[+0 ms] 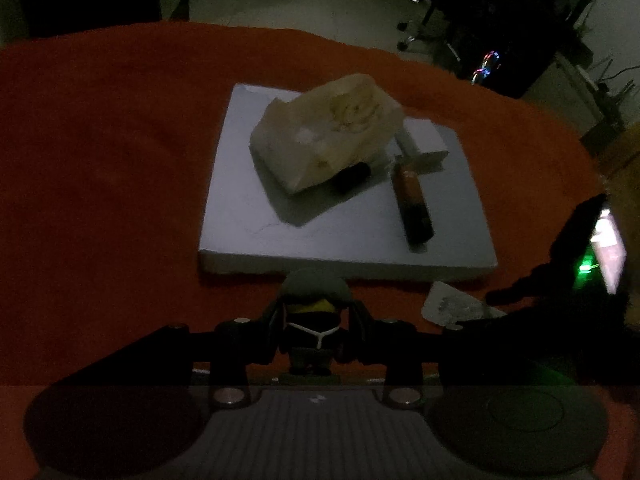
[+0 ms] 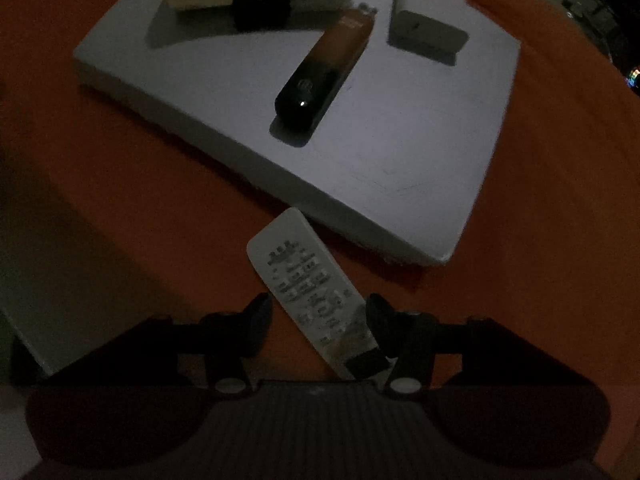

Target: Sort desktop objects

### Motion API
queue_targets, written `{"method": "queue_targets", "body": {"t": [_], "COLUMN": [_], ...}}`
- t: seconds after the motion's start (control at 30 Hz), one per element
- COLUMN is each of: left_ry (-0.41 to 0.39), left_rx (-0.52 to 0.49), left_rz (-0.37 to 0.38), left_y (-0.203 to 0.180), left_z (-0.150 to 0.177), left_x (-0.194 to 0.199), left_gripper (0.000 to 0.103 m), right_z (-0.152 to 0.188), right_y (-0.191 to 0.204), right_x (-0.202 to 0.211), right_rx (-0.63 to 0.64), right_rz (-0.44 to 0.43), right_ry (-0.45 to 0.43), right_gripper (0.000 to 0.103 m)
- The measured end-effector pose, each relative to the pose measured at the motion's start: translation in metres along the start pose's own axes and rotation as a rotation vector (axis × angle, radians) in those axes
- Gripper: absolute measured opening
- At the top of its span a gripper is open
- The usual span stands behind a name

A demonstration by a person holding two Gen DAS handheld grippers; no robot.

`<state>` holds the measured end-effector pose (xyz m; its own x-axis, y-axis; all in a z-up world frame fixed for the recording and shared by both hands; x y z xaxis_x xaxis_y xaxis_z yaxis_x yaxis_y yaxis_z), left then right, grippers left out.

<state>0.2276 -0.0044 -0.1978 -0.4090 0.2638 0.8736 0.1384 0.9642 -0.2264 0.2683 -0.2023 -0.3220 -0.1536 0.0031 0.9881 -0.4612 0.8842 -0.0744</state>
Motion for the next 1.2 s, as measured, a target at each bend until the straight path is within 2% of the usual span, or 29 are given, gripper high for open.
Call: {"method": "queue_targets", "body": {"t": [0.1, 0.3, 0.43, 0.53, 0.57, 0.6, 0.63, 0.77, 0.8, 0.9, 0.97, 1.1, 1.2], "left_ry": [-0.003, -0.001, 0.044, 0.061, 0.05, 0.042, 0.039, 0.069, 0.086, 0.155, 0.21, 0.304, 0.362], "left_rx": [0.002, -0.044, -0.048, -0.051, -0.066, -0.092, -0.131, -0.295, -0.338, -0.487, -0.548, -0.614, -0.625], "left_rz": [0.007, 0.057, 0.051, 0.031, 0.015, 0.0, -0.014, -0.008, -0.002, -0.011, -0.016, -0.016, -0.017], "left_y": [0.0, -0.007, -0.005, -0.004, -0.006, -0.009, -0.013, -0.034, -0.038, -0.051, -0.054, -0.052, -0.049], "left_z": [-0.001, 0.016, 0.033, 0.029, 0.023, 0.016, 0.008, -0.025, -0.028, -0.029, -0.023, -0.011, -0.002], "left_x": [0.019, 0.058, 0.055, 0.043, 0.039, 0.034, 0.029, -0.002, -0.012, -0.044, -0.065, -0.102, -0.123], "left_gripper": [0.024, 0.025, 0.024, 0.025, 0.028, 0.037, 0.042, 0.045, 0.049, 0.049, 0.049, 0.049, 0.049], "right_z": [-0.004, -0.016, -0.025, -0.032, -0.034, -0.036, -0.038, -0.045, -0.047, -0.053, -0.058, -0.071, -0.085], "right_y": [0.001, 0.01, 0.022, 0.025, 0.026, 0.027, 0.028, 0.021, 0.019, 0.012, 0.008, 0.002, -0.005], "right_x": [-0.006, -0.015, -0.024, -0.026, -0.026, -0.027, -0.027, -0.018, -0.015, -0.008, -0.005, 0.004, 0.015], "right_rx": [0.04, 0.155, 0.25, 0.272, 0.28, 0.287, 0.295, 0.261, 0.249, 0.23, 0.223, 0.215, 0.197], "right_rz": [0.004, 0.038, 0.059, 0.064, 0.066, 0.068, 0.07, 0.017, -0.002, -0.043, -0.057, -0.072, -0.089], "right_ry": [0.023, 0.105, 0.144, 0.146, 0.146, 0.145, 0.145, 0.107, 0.096, 0.065, 0.059, 0.033, -0.007], "right_gripper": [0.056, 0.056, 0.054, 0.054, 0.054, 0.053, 0.053, 0.051, 0.051, 0.051, 0.051, 0.051, 0.047]}}
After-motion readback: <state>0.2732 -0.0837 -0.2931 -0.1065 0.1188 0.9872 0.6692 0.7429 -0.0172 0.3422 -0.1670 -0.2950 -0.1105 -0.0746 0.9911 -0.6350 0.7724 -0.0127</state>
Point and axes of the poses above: each gripper's, at about its wrist camera, not at the fingertips, and x roughly against the way its jaws point, y to its left, z to its underside, the point moved 3 cm from there along -x, roughly the way its jaws point, and after that the axes turned 3 degrees about -y, right-handed, at the moved point
